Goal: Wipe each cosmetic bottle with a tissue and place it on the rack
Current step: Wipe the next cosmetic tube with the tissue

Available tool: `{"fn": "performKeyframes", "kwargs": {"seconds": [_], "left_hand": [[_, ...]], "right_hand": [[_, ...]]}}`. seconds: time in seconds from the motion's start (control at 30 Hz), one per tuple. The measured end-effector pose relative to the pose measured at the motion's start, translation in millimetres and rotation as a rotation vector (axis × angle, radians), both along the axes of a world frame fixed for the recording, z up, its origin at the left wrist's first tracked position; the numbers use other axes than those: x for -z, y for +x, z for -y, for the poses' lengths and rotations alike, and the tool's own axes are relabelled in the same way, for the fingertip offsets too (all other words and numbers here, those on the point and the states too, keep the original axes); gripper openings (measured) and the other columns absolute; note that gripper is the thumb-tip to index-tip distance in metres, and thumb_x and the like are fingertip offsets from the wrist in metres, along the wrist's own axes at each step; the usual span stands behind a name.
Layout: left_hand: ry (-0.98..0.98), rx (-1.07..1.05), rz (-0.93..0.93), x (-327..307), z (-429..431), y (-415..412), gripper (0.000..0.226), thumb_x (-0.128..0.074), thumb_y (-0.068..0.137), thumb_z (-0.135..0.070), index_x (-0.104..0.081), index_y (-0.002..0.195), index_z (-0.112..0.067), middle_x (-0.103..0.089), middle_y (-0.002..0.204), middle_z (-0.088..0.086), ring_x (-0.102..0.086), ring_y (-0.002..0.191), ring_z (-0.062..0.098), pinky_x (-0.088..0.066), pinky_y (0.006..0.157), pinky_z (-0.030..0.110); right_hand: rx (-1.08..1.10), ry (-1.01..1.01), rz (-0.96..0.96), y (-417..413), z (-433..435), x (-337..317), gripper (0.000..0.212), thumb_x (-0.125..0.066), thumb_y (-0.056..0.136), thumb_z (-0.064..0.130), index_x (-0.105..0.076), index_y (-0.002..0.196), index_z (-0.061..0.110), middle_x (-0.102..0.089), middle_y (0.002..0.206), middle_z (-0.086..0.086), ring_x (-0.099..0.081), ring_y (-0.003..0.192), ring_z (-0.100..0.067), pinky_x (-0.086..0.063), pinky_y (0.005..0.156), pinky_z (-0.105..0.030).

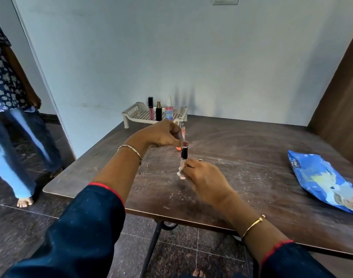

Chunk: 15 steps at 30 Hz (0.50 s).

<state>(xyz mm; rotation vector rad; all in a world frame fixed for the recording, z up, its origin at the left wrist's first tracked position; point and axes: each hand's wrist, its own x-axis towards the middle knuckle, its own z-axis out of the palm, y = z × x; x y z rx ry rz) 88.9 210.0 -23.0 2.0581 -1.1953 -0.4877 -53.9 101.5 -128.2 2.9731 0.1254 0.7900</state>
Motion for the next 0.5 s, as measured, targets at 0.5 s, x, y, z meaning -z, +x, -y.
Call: {"fn": "performKeyframes", "kwargs": {"seconds": [0.5], "left_hand": [[-0.007, 0.007, -0.023, 0, 1, 1, 0.015, -0.077, 0.078, -0.019, -0.067, 0.075, -0.008, -0.069, 0.076, 0.005, -0.060, 0.071, 0.004, -0.047, 0.070, 0.015]], "right_hand": [[0.152, -0.136, -0.147, -8, -33, -12, 0.028, -0.061, 0.083, -0.001, -0.062, 0.111, 0.003, -0.052, 0.124, -0.016, -0.061, 0.073, -0.022, -0.052, 0.055, -0.032]]}}
